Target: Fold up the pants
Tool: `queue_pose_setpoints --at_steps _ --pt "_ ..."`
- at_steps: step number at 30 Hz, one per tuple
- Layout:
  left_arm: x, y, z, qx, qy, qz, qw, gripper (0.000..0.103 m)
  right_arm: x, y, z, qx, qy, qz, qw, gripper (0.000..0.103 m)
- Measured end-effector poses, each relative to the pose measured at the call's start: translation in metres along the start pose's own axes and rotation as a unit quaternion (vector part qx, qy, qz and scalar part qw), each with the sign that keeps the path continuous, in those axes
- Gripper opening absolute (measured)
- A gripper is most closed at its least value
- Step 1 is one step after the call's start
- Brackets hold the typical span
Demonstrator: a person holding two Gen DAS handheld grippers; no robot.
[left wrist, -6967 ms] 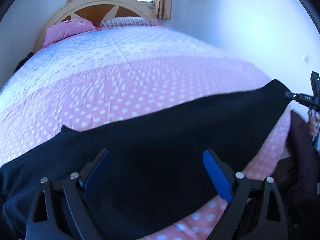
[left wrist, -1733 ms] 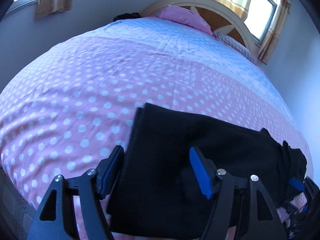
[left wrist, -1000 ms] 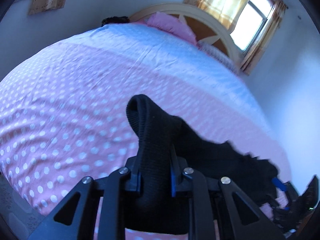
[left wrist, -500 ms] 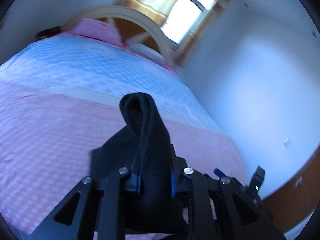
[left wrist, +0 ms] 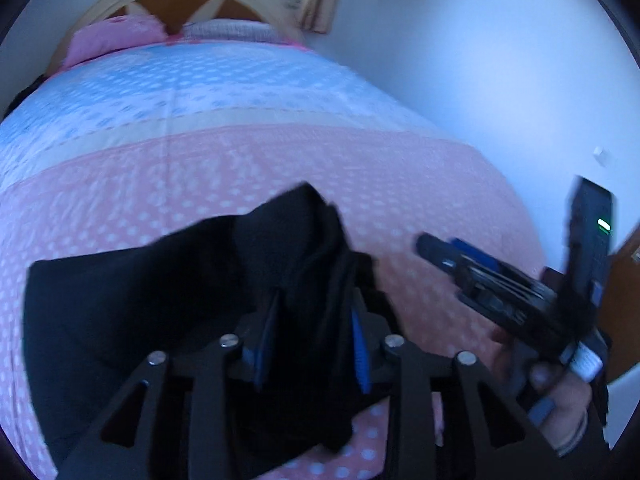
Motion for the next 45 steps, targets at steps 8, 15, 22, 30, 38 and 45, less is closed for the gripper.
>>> queue_pose_setpoints --at_steps 8,15,22,30,38,45 --pt "-0.057 -0.006 -0.075 0.113 -0.039 -0.024 0.9926 0.081 -0.036 -0.001 -0.012 -0.015 -0.145 0.023 0.989 0.079" --pt "-0.148 0.024 -0.069 0.1 -0.136 -0.099 0.9807 0.081 -0.081 0.029 0.015 -0.09 -0.159 -0.005 0.983 0.077" --pt "-0.169 0.036 -0.051 0.072 -0.129 -0.13 0.9803 0.081 -0.096 0.034 0.002 -0.084 -0.159 -0.046 0.983 0.014" --pt "-0.17 0.034 -0.025 0.059 -0.147 -0.106 0.9816 0.087 -0.04 0.046 0.013 -0.108 -0.106 -0.01 0.988 0.014" --pt "-0.17 0.038 -0.033 0.064 -0.148 -0.1 0.9818 0.09 -0.043 0.047 0.013 -0.104 -0.093 -0.021 0.99 0.018" --pt "-0.154 0.051 -0.058 0.084 -0.15 -0.08 0.9818 0.096 -0.058 0.027 -0.033 -0.009 -0.046 -0.084 0.995 0.044"
Point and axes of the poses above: each gripper's, at about its wrist camera, not at the fingertips, and z roughly the way its jaws point, x to its right, y to its underside, the point moved 6 cm from there along z, roughly the way its jaws point, and after that the axes turned 8 degrees about -y, right-handed, at the moved point
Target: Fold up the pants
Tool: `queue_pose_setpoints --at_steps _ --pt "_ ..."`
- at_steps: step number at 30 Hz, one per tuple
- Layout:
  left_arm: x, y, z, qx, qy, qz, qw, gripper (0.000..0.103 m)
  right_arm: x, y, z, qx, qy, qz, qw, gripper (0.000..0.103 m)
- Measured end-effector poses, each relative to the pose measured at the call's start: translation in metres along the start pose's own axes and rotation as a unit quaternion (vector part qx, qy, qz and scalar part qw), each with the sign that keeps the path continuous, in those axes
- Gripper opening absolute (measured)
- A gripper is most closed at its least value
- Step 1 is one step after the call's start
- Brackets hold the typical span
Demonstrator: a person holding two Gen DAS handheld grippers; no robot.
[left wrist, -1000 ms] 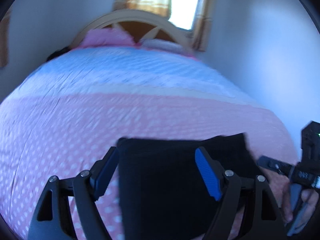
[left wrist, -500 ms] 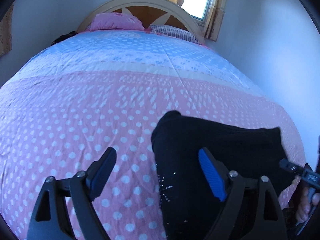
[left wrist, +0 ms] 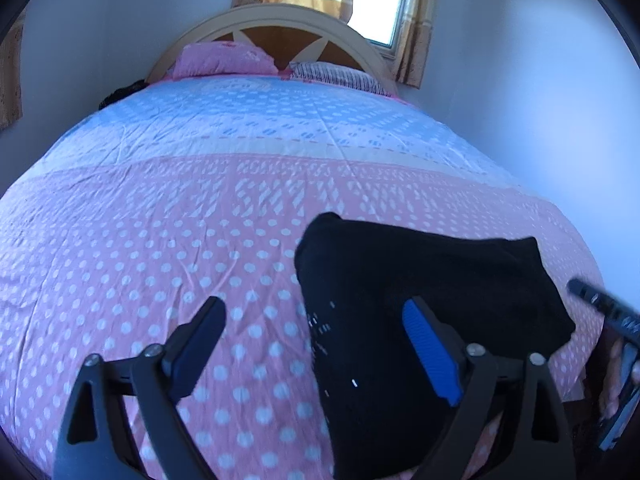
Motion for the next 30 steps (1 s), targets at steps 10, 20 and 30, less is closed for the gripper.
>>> queue_pose_setpoints --at_steps 10,20,30 --pt "0.011 0.02 0.01 -0.017 0.0 0.028 0.9995 0.1 -0.048 0.045 0.042 -0.1 -0.037 -0.087 0.99 0.056" --pt "0.005 0.027 0.021 -0.033 0.013 0.005 0.9994 0.103 -0.052 0.059 0.047 -0.099 -0.013 -0.135 0.986 0.056" --pt "0.0 0.03 0.014 -0.035 0.021 0.0 0.9992 0.103 -0.071 0.005 0.023 -0.075 -0.076 -0.106 0.989 0.056"
Point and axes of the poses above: each gripper's, at about its wrist camera, not at the fingertips, and z roughly the way its jaws point, x to its right, y to its underside, the point moved 6 cm from there along z, roughly the way its jaws point, and after that the axes turned 8 degrees about -y, right-handed, at the moved point
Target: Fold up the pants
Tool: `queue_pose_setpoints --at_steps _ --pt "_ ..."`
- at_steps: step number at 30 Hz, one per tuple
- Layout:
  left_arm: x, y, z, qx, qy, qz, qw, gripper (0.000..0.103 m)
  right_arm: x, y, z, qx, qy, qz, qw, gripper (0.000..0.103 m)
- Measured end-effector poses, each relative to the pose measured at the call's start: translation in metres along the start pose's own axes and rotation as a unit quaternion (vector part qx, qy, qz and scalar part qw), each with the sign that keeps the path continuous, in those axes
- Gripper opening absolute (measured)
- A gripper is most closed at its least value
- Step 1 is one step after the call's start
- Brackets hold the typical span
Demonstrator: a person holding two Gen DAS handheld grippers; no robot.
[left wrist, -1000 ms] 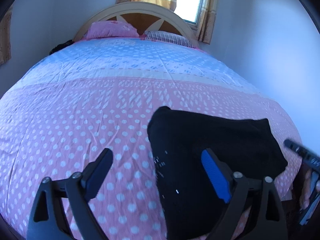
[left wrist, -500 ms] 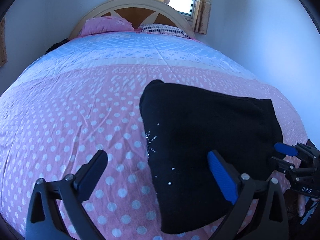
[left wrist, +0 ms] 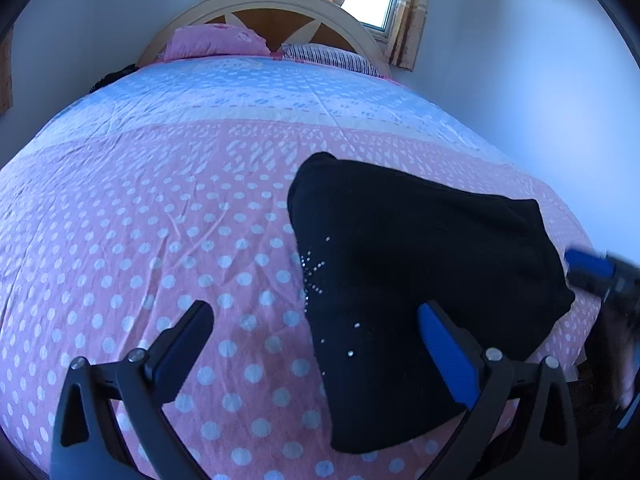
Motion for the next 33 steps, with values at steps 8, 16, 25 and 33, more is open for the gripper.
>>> queue_pose_setpoints --at_steps 8,16,25,33 --pt "0.001 0.005 -0.016 0.022 -0.009 0.015 0.9996 0.103 -0.042 -0.085 0.077 -0.033 -0.115 0.013 0.993 0.056" --pt "-0.004 0.014 0.003 -0.014 0.009 0.007 0.9998 0.103 -0.082 -0.081 0.187 -0.167 -0.09 -0.022 0.982 0.033" --pt "-0.009 0.012 -0.003 -0.011 0.025 -0.013 0.9995 0.103 -0.059 -0.079 0.197 -0.133 -0.074 0.01 0.988 0.038" --pt "-0.022 0.001 -0.019 0.032 0.013 -0.038 0.9987 0.103 -0.048 -0.064 0.075 0.001 -0.073 -0.013 0.997 0.054"
Point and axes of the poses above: each gripper's, at about its wrist camera, not at the fingertips, and z roughly the way its jaws point, x to its right, y to its underside, the point moved 6 cm from there along z, roughly the way its jaws point, and after that the axes turned 8 degrees about -y, right-handed, at the moved point
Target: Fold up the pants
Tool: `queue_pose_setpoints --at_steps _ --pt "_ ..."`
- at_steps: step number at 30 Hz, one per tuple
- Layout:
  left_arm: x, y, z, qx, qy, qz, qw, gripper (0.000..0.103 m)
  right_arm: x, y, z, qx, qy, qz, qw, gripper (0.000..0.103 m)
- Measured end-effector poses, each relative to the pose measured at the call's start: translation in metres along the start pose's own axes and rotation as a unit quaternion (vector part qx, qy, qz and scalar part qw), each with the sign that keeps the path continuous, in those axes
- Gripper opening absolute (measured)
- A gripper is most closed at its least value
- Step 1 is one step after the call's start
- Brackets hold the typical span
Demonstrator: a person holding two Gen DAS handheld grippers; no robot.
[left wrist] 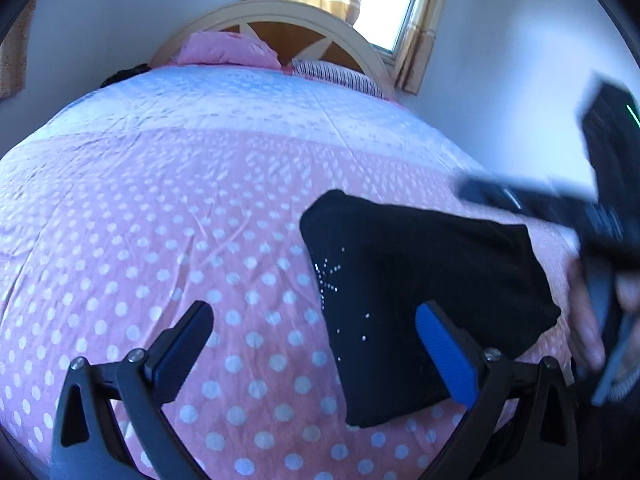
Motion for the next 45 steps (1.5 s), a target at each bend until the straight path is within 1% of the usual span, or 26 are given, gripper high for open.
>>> queue_pose_setpoints --at_steps 2,3,4,5,6,8,9,10,12,13,15,16,17,19,21,23,25,28,30,32,34,35,37,40,45 --pt "0.002 0.003 0.006 -0.01 -0.009 0.006 0.9999 0.103 0.001 0.022 -0.01 -0.014 0.018 -0.015 1.0 0.054" --pt "0.004 0.006 0.012 -0.019 -0.016 0.013 0.9996 0.103 0.01 0.038 -0.006 -0.035 0.041 -0.016 0.998 0.054" --pt "0.006 0.009 0.019 -0.023 -0.021 0.02 0.9993 0.103 0.018 0.045 -0.002 -0.051 0.05 -0.014 0.997 0.054" --pt "0.007 0.009 0.024 -0.026 -0.023 0.024 0.9991 0.103 0.032 0.06 0.011 -0.08 0.054 0.0 0.995 0.054" --pt "0.008 0.011 0.027 -0.032 -0.023 0.025 0.9989 0.103 0.04 0.064 0.017 -0.076 0.039 0.013 0.996 0.055" --pt "0.008 0.009 0.023 -0.031 -0.019 0.022 0.9991 0.103 0.047 0.064 0.013 -0.052 0.008 0.03 0.998 0.055" --pt "0.008 0.005 0.02 -0.029 -0.02 0.025 0.9991 0.103 0.049 0.061 0.007 -0.045 -0.007 0.043 0.998 0.055" --pt "0.007 0.0 0.014 -0.018 -0.026 0.029 0.9991 0.103 0.051 0.057 -0.007 -0.025 -0.018 0.054 0.998 0.057" --pt "0.008 -0.01 0.005 0.004 -0.032 0.03 0.999 0.103 0.055 0.053 -0.027 0.005 -0.004 0.052 0.999 0.057" --pt "0.008 -0.013 0.004 0.009 -0.031 0.029 0.999 0.103 0.062 0.052 -0.045 0.025 0.013 0.051 0.998 0.057" --pt "0.012 -0.017 0.009 0.006 -0.033 0.036 0.9988 0.103 0.074 0.053 -0.063 0.04 0.036 0.058 0.997 0.057" --pt "0.015 -0.019 0.013 0.003 -0.037 0.04 0.9985 0.103 0.08 0.056 -0.066 0.038 0.043 0.062 0.996 0.057" --pt "0.018 -0.019 0.019 0.001 -0.04 0.046 0.9981 0.103 0.091 0.061 -0.065 0.024 0.058 0.071 0.995 0.057" --pt "0.025 -0.018 0.033 -0.006 -0.049 0.064 0.9967 0.103 0.103 0.072 -0.058 0.002 0.074 0.083 0.994 0.056" --pt "0.03 -0.011 0.041 -0.015 -0.047 0.069 0.9964 0.103 0.104 0.072 -0.054 0.001 0.09 0.077 0.993 0.056" --pt "0.029 -0.012 0.041 -0.02 -0.042 0.062 0.997 0.103 0.105 0.072 -0.051 -0.005 0.102 0.071 0.992 0.056" --pt "0.028 -0.016 0.035 -0.019 -0.042 0.061 0.9971 0.103 0.105 0.073 -0.06 0.001 0.097 0.068 0.993 0.056" --pt "0.03 -0.021 0.024 -0.005 -0.048 0.07 0.9963 0.103 0.107 0.069 -0.076 0.04 0.069 0.091 0.993 0.057" --pt "0.027 -0.026 0.025 0.002 -0.047 0.066 0.9967 0.103 0.111 0.069 -0.084 0.057 0.076 0.106 0.99 0.057" --pt "0.025 -0.031 0.027 0.001 -0.045 0.059 0.9972 0.103 0.121 0.07 -0.092 0.066 0.089 0.13 0.985 0.057" --pt "0.026 -0.031 0.031 -0.004 -0.046 0.058 0.9973 0.103 0.132 0.075 -0.092 0.06 0.074 0.165 0.982 0.057" --pt "0.027 -0.031 0.034 -0.007 -0.048 0.059 0.9971 0.103 0.14 0.08 -0.09 0.056 0.068 0.19 0.978 0.057" --pt "0.029 -0.03 0.043 -0.012 -0.048 0.062 0.9968 0.103 0.147 0.086 -0.087 0.049 0.067 0.208 0.975 0.057" --pt "0.029 -0.03 0.049 -0.016 -0.044 0.058 0.9972 0.103 0.149 0.091 -0.081 0.042 0.06 0.219 0.973 0.057" --pt "0.029 -0.03 0.05 -0.025 -0.035 0.056 0.9975 0.103 0.15 0.094 -0.077 0.043 0.05 0.226 0.972 0.057"
Point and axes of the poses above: each gripper's, at about its wrist camera, not at the fingertips, and z roughly the way its jaws point, x to its right, y to its underside, the point moved 6 cm from there along z, roughly the way its jaws point, and after that the axes turned 8 degrees about -y, right-handed, at the moved point
